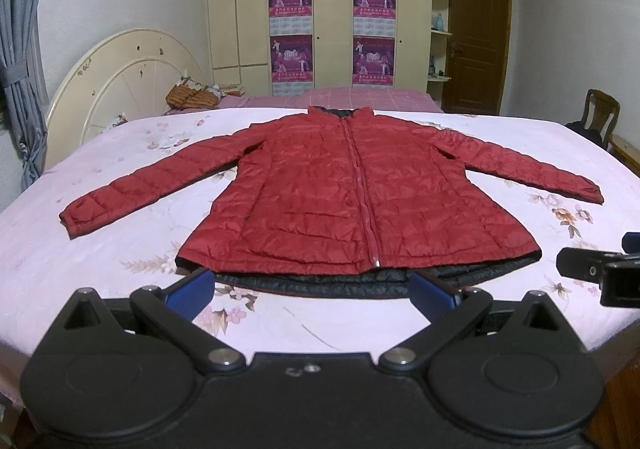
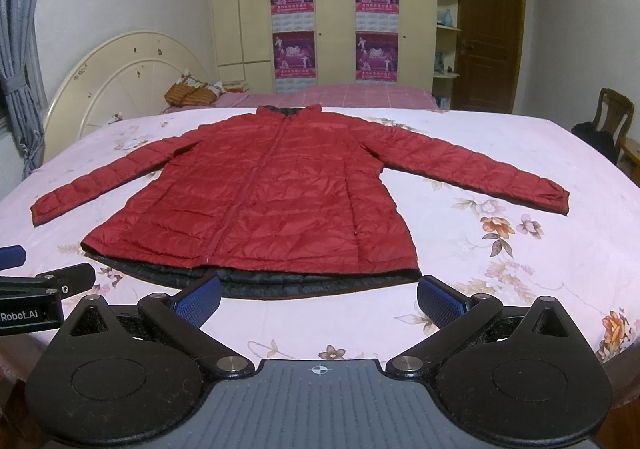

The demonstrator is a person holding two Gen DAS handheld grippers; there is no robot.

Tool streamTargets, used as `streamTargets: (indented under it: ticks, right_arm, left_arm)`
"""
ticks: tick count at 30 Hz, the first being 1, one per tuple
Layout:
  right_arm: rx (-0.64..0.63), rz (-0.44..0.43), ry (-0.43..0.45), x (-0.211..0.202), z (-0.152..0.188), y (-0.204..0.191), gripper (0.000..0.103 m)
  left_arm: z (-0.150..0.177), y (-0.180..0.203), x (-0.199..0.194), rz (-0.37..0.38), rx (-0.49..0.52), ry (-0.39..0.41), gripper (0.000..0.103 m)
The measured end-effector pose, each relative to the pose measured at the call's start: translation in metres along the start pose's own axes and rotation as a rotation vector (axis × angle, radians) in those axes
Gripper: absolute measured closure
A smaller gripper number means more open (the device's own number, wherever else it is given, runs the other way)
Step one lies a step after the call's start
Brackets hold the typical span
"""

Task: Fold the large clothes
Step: 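Move the right tool toward the cuff of the sleeve nearest it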

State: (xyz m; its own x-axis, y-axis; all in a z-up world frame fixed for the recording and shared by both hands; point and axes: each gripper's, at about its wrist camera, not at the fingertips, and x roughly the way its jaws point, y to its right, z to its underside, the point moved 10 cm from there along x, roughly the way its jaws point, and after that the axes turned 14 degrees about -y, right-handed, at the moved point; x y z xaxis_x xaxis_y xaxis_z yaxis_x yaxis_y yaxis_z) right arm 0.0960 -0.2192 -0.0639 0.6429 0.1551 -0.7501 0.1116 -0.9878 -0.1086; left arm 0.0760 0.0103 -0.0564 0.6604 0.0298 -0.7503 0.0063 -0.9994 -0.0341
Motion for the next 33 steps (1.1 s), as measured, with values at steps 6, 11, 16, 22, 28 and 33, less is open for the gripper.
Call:
streamTargets:
  ticks: [6,11,16,22,28,33]
  right_arm:
    - [0.005,-0.001,0.009,0.007,-0.01,0.009,0.0]
    - [0.021,0.007,0.016,0.015,-0.027,0.016,0.0]
    - [0.04,0.021,0.021,0.031,-0.048,0.025,0.0]
    - [0.067,0.042,0.015,0.056,-0.075,0.037,0.0]
    - [0.096,0.07,0.009,0.084,-0.105,0.049,0.0]
    - [0.135,0.108,0.003,0.106,-0.126,0.062,0.0]
  left_arm:
    - [-0.018,0.004,0.004,-0.009,0.008,0.02,0.0]
    - [-0.041,0.007,0.014,-0.011,0.013,0.029,0.0]
    - [-0.061,0.008,0.03,-0.012,0.017,0.028,0.0]
    - [-0.087,0.009,0.058,0.007,0.017,0.017,0.0]
    - [-0.113,0.01,0.09,0.034,0.032,0.002,0.0]
    - [-0.138,0.011,0.12,0.079,0.03,-0.013,0.0]
